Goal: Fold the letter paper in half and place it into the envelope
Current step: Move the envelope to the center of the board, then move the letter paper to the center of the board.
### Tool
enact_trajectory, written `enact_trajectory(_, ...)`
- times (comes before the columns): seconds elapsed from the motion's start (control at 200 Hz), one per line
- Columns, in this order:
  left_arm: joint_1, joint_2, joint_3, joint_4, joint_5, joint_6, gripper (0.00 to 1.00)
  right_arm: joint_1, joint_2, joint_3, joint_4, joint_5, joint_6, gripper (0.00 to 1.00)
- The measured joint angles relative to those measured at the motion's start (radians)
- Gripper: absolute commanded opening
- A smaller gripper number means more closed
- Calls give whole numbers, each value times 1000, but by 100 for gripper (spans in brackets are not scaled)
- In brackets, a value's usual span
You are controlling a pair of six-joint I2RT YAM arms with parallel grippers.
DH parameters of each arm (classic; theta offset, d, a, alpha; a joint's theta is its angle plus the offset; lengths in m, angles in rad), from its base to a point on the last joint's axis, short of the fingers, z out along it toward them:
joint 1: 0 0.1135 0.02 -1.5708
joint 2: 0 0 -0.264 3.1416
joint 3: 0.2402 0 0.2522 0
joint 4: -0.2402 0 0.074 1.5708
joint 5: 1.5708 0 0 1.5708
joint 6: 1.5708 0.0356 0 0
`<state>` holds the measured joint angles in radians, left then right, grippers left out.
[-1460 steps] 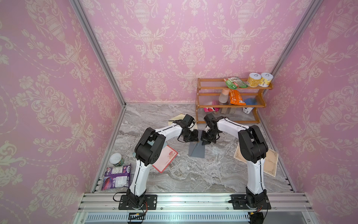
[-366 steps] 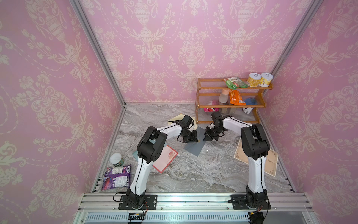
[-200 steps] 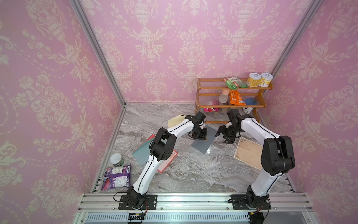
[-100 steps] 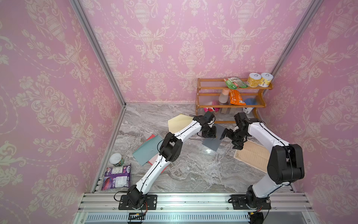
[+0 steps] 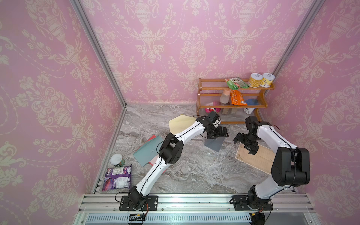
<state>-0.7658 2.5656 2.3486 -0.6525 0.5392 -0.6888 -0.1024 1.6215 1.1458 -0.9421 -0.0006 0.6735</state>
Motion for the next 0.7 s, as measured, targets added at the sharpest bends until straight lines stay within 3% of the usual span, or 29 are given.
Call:
enact_trajectory(0.395, 4, -445, -479, 21, -98, 75, 99, -188, 117, -1, 24, 85, -45, 100)
enact_trajectory(0.7, 59, -630, -838, 54, -146, 90, 99, -232, 199, 10, 47, 64, -77, 100)
